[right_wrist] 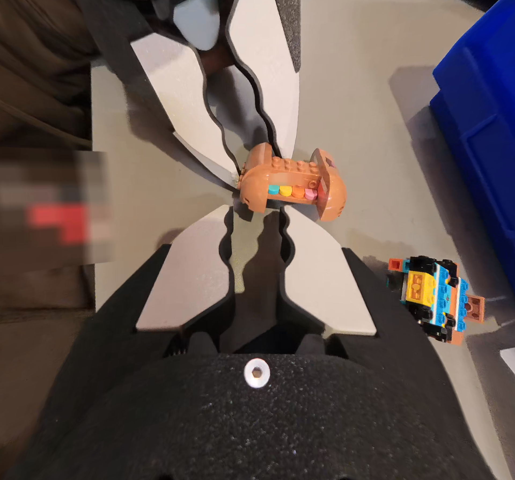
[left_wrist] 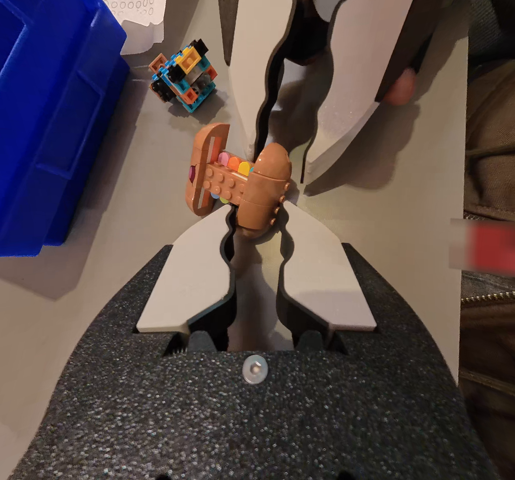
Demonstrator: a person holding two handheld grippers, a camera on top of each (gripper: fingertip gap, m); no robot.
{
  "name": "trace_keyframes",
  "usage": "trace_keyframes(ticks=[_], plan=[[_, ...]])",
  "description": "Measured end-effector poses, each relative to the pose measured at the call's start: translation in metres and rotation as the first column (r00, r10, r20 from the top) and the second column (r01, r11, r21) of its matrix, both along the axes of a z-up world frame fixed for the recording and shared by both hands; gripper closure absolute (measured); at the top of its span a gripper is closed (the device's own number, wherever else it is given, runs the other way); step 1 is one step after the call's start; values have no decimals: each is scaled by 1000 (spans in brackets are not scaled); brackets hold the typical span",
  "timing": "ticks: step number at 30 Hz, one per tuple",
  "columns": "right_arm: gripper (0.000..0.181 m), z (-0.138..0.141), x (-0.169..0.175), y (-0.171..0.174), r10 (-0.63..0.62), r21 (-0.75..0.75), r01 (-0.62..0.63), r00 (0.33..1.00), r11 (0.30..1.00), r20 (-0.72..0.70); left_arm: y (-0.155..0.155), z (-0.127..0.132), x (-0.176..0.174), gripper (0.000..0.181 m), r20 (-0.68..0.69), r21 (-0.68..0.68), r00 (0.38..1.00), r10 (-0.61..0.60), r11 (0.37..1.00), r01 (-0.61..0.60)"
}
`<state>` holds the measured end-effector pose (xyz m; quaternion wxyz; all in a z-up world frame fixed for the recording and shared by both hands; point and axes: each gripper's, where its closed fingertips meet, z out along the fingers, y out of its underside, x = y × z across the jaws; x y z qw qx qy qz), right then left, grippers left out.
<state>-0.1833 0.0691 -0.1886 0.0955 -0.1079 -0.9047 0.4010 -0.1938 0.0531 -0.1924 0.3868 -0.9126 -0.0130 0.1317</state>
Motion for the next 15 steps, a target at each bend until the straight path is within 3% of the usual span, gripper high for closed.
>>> trace_keyframes(ticks=[15], plan=[[160, 17, -5, -7, -42, -18, 40, 991, 999, -123, 1, 1, -4, 152, -97, -34, 995, 29, 999, -32]])
